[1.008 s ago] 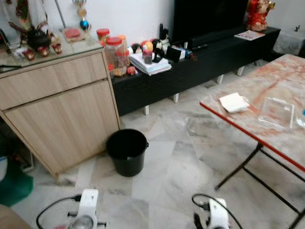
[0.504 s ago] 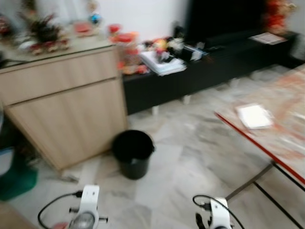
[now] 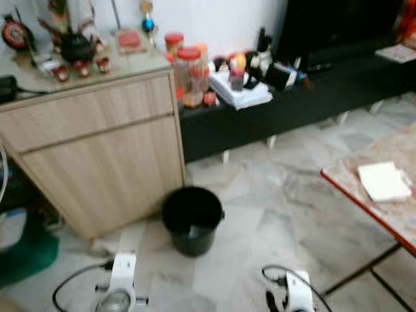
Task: Picking trash to rubbish bin
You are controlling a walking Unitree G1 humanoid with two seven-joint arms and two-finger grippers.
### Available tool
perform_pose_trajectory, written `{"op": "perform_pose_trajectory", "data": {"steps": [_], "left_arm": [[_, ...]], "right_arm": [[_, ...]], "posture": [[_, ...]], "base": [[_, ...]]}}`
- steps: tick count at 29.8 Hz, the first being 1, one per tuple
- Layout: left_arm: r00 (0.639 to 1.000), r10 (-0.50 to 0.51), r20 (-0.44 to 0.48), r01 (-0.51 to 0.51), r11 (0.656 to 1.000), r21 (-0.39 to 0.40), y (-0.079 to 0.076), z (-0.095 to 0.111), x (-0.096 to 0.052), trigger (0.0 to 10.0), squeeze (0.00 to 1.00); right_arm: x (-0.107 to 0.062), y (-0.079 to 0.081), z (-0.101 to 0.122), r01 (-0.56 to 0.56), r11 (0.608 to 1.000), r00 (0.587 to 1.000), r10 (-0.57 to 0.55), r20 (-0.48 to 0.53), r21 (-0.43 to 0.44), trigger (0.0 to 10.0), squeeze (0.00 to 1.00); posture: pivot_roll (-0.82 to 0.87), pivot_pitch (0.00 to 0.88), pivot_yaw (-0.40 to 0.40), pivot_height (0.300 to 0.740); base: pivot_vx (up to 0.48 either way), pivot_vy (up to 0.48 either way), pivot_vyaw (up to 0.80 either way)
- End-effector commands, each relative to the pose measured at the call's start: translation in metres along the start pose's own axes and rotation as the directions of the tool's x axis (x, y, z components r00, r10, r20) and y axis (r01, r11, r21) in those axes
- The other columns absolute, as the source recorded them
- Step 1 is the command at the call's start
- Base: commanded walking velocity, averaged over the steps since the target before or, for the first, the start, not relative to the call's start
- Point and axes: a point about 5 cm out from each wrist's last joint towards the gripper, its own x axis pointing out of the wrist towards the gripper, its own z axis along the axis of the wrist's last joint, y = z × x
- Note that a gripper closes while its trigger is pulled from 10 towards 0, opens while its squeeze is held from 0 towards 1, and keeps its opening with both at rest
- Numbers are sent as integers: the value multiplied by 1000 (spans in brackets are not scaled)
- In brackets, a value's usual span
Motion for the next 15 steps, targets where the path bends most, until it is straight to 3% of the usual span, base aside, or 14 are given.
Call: {"op": "perform_pose_trajectory", "data": {"steps": [1,12,15], "left_arm": [[1000,27,-10,-27,1000,15,10,-1,0,10000,0],[1000,27,-6,-27,1000,16,11,-1,0,10000,0],[1000,27,-6,-27,999,17,11,-1,0,10000,0]], "right_arm": [[1,7,2,-13,1000,1000,13,2,15,10000,0],[1,8,3,-21,1000,1000,21,6,11,10000,0],[1,9,3,-25,1000,1000,25,11,10,10000,0]], "posture": [[-52,48,15,740],[-51,49,16,740],[-52,50,17,740]], "base": [[337,0,0],[336,0,0],[339,0,-683]]}}
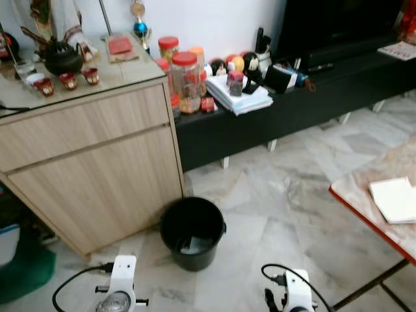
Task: Picking trash to rubbish bin
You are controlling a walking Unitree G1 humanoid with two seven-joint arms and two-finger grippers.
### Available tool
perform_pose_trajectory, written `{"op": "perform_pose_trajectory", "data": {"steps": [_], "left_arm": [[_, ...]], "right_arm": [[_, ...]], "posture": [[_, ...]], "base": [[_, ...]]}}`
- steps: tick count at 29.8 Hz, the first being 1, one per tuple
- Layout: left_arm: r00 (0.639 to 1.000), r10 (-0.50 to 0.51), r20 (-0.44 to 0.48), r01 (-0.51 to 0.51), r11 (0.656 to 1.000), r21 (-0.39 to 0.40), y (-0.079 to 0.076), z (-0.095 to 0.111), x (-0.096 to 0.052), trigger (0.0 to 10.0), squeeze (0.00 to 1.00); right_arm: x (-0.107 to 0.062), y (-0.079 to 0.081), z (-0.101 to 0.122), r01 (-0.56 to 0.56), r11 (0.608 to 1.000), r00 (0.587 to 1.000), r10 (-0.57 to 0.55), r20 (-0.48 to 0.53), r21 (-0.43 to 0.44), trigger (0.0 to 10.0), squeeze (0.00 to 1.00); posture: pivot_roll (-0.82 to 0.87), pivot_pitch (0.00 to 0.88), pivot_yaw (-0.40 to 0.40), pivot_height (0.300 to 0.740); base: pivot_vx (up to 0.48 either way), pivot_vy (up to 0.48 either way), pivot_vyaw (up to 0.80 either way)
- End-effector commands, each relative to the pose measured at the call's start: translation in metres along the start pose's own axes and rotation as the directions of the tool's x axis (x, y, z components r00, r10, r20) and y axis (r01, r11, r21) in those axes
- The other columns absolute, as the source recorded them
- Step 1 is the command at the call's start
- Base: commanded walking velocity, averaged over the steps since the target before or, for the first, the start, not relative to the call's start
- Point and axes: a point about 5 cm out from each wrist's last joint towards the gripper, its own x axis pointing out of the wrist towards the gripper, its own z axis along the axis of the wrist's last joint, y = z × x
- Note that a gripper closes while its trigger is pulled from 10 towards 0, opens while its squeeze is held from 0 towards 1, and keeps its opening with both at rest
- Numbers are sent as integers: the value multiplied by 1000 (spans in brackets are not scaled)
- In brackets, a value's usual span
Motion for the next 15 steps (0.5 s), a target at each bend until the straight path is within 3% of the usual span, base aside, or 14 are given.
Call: {"op": "perform_pose_trajectory", "data": {"steps": [1,13,15], "left_arm": [[1000,14,-2,-14,1000,15,5,1,0,10000,0],[1000,11,3,-11,1000,25,6,3,1,10000,0],[1000,11,4,-11,1000,26,6,3,1,10000,0]], "right_arm": [[-1,6,-5,-16,1000,1000,16,-15,9,10000,0],[-1,6,-4,-17,1000,1000,17,-6,-5,10000,0],[-1,6,-4,-19,1000,1000,19,-6,-13,10000,0]], "posture": [[-52,50,17,740],[-56,37,24,740],[-56,37,24,740]], "base": [[337,0,-706],[337,0,0],[337,0,425]]}}
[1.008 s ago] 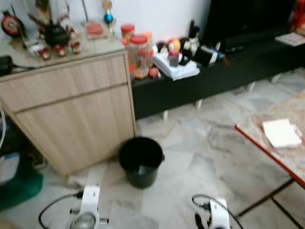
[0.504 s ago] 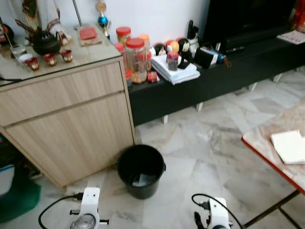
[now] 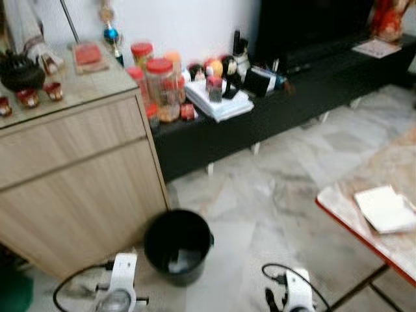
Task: Picking trash to rubbish bin
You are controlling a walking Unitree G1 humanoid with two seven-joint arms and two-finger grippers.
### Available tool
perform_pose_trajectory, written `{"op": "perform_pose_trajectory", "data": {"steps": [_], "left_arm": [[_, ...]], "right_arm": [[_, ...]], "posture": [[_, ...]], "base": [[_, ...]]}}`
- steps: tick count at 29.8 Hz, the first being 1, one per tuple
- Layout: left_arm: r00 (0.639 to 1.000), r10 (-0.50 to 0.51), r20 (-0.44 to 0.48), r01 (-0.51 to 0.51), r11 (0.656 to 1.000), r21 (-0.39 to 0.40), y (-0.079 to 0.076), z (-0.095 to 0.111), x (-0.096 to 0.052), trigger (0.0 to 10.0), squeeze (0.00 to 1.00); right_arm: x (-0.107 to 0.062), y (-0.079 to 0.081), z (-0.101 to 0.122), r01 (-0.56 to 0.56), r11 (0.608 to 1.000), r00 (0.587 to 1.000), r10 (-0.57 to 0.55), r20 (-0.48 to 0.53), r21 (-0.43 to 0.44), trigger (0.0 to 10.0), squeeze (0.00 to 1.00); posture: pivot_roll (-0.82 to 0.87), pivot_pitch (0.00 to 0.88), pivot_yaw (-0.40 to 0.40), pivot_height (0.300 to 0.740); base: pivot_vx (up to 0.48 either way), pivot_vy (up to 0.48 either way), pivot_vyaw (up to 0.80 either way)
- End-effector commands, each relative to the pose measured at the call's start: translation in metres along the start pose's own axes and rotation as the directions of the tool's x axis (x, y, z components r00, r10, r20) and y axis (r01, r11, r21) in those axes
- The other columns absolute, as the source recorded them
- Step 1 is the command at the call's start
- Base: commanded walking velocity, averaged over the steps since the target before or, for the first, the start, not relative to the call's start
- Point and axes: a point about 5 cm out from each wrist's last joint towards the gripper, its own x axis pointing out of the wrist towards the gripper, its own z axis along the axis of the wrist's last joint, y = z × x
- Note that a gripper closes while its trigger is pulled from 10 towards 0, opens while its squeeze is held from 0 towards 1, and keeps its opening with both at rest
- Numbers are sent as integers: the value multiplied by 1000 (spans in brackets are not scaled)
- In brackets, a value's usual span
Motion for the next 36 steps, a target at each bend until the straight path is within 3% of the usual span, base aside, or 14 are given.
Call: {"op": "perform_pose_trajectory", "data": {"steps": [1,5,17,25,30,36], "left_arm": [[1000,24,-14,-24,999,24,10,-4,-1,10000,0],[1000,22,-9,-22,999,28,10,-2,0,10000,0],[1000,16,-1,-16,999,38,9,1,0,10000,0],[1000,-12,29,9,996,86,3,8,1,10000,0],[988,-119,103,97,975,199,-15,29,3,10000,0],[950,-269,160,238,953,188,-43,55,3,10000,0]], "right_arm": [[1,10,1,-27,1000,1000,27,3,-12,10000,0],[1,11,1,-22,1000,1000,22,3,-9,10000,0],[1,10,0,-20,1000,1000,20,-1,0,10000,0],[1,8,-1,-12,1000,1000,12,-8,8,10000,0],[1,10,0,-16,1000,1000,16,-3,8,10000,0],[4,13,12,-30,1000,999,30,34,-3,10000,0]], "posture": [[-56,35,25,740],[-57,27,27,740],[-58,24,27,740],[-54,31,24,740],[-50,41,21,740],[-58,46,22,740]], "base": [[337,0,425],[338,0,716],[337,0,0],[338,0,0],[337,0,0],[155,0,0]]}}
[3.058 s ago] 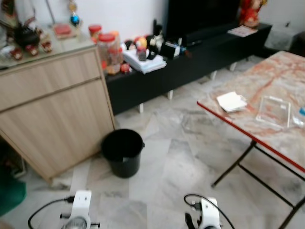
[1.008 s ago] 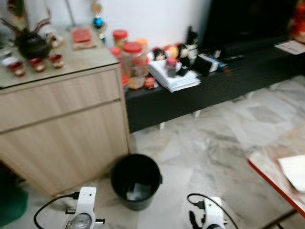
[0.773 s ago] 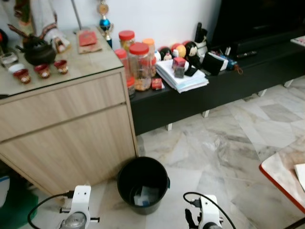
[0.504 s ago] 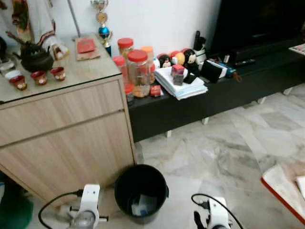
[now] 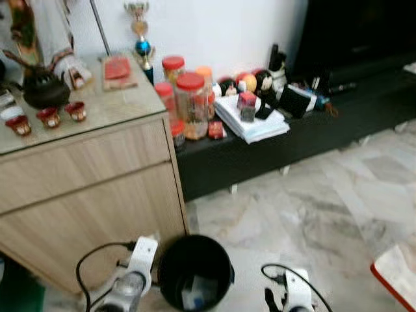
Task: Picking trash to rubbish bin
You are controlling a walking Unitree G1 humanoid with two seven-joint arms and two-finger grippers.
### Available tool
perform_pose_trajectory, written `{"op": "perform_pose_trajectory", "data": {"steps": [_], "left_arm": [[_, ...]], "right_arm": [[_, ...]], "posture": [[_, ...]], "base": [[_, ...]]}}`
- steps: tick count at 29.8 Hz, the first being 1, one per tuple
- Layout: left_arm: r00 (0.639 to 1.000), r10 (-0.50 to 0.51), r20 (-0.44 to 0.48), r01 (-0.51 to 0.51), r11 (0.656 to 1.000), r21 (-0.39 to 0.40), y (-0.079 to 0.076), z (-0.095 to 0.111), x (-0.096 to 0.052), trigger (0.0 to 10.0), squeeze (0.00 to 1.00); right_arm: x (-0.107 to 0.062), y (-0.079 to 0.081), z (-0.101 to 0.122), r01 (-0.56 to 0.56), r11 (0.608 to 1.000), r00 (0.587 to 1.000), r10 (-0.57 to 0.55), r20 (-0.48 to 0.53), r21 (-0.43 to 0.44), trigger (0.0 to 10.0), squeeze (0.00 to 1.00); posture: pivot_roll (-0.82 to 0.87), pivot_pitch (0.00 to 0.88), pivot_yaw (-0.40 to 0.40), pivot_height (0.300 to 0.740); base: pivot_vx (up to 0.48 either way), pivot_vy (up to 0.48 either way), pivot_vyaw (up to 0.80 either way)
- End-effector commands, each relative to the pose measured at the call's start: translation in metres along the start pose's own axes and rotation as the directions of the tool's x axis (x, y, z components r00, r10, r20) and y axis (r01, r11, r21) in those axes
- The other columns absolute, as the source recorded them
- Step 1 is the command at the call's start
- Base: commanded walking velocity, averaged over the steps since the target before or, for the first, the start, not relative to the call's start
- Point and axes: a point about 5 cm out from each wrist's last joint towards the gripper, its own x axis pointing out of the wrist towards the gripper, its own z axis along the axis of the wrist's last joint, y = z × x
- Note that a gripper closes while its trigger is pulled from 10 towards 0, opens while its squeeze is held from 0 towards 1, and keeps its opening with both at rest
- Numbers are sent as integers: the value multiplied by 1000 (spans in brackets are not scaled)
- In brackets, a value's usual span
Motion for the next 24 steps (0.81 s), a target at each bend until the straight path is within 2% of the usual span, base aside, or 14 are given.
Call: {"op": "perform_pose_trajectory", "data": {"steps": [1,3,4,7,9,13,14,18,24], "left_arm": [[995,-77,58,78,997,-14,-9,17,4,10000,0],[986,-134,99,136,991,-14,-18,31,7,10000,0],[986,-134,99,136,991,-14,-18,31,7,10000,0],[970,-163,178,171,985,-31,-26,56,10,10000,0],[963,-173,207,187,981,-50,-28,64,11,10000,0],[945,-190,265,218,972,-82,-32,83,12,10000,0],[931,-203,304,241,966,-93,-34,94,12,10000,0],[895,-247,372,310,943,-119,-41,114,11,10000,0],[834,-320,450,394,916,-79,-55,138,8,10000,0]], "right_arm": [[2,6,10,-24,1000,999,25,37,-17,10000,0],[4,8,17,-38,999,997,40,60,-29,10000,0],[4,8,17,-38,999,997,40,60,-29,10000,0],[6,10,29,-49,998,994,52,95,-38,10000,0],[6,12,34,-63,997,992,67,111,-39,10000,0],[8,22,50,-132,989,977,142,161,-73,10000,0],[9,29,60,-173,980,963,189,191,-96,10000,0],[8,42,78,-269,955,927,292,235,-128,10000,0],[8,47,93,-299,941,900,332,281,-157,10000,0]], "posture": [[-61,47,22,740],[-63,47,22,740],[-63,47,22,740],[-69,45,20,740],[-71,46,16,740],[-83,50,7,740],[-89,51,4,740],[-104,59,-8,740],[-120,71,-32,740]], "base": [[0,0,0],[0,0,0],[0,0,0],[0,0,0],[0,0,0],[0,0,0],[0,0,0],[0,0,0],[0,0,0]]}}
